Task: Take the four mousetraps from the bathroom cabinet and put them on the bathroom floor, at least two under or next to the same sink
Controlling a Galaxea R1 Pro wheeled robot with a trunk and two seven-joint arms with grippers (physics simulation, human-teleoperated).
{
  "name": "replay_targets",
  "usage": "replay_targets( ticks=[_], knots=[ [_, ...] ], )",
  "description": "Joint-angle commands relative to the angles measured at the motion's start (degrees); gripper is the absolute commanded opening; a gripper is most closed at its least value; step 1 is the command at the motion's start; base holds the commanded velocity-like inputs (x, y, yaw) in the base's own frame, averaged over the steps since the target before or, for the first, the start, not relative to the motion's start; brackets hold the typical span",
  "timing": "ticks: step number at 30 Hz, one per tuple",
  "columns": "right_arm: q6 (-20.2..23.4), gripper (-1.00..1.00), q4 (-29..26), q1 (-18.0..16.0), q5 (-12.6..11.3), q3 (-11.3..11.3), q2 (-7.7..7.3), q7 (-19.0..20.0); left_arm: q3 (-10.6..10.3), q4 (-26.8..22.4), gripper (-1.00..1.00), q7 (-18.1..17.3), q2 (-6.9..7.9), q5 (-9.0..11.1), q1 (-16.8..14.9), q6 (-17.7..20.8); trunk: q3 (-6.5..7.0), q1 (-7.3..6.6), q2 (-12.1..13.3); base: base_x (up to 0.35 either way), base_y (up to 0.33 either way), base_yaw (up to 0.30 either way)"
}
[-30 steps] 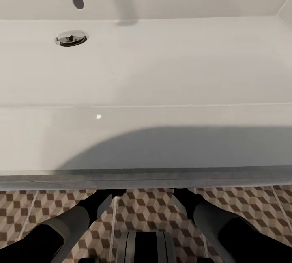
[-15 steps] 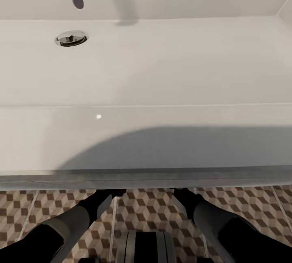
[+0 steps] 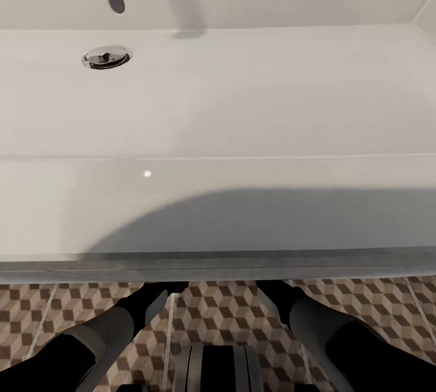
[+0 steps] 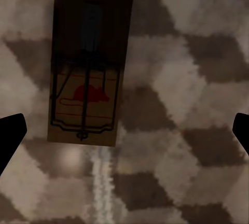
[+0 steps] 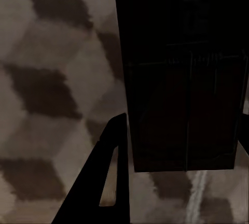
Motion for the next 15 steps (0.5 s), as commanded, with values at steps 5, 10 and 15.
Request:
replay_targets(
  ticks=[5,10,15],
  knots=[
    [2.9,-1.0,0.6,-2.4,-0.6,0.1,0.02,-0.6,-0.5,-0.1,1.0,0.4,0.03,0.5,0.0,0.3,-0.02,-0.01,0.0,0.0,0.0,0.0],
    [6.0,-1.0,0.9,-2.9,-1.4,-1.9,0.09,-0.6,-0.5,-0.1,1.0,0.4,0.03,0.5,0.0,0.3,-0.02,-0.01,0.0,0.0,0.0,0.0],
    [7.1,-1.0,1.0,-3.7,-2.1,-3.1,0.16,-0.6,-0.5,-0.1,1.0,0.4,-0.03,0.5,0.0,0.2,-0.02,-0.01,0.0,0.0,0.0,0.0]
  ],
)
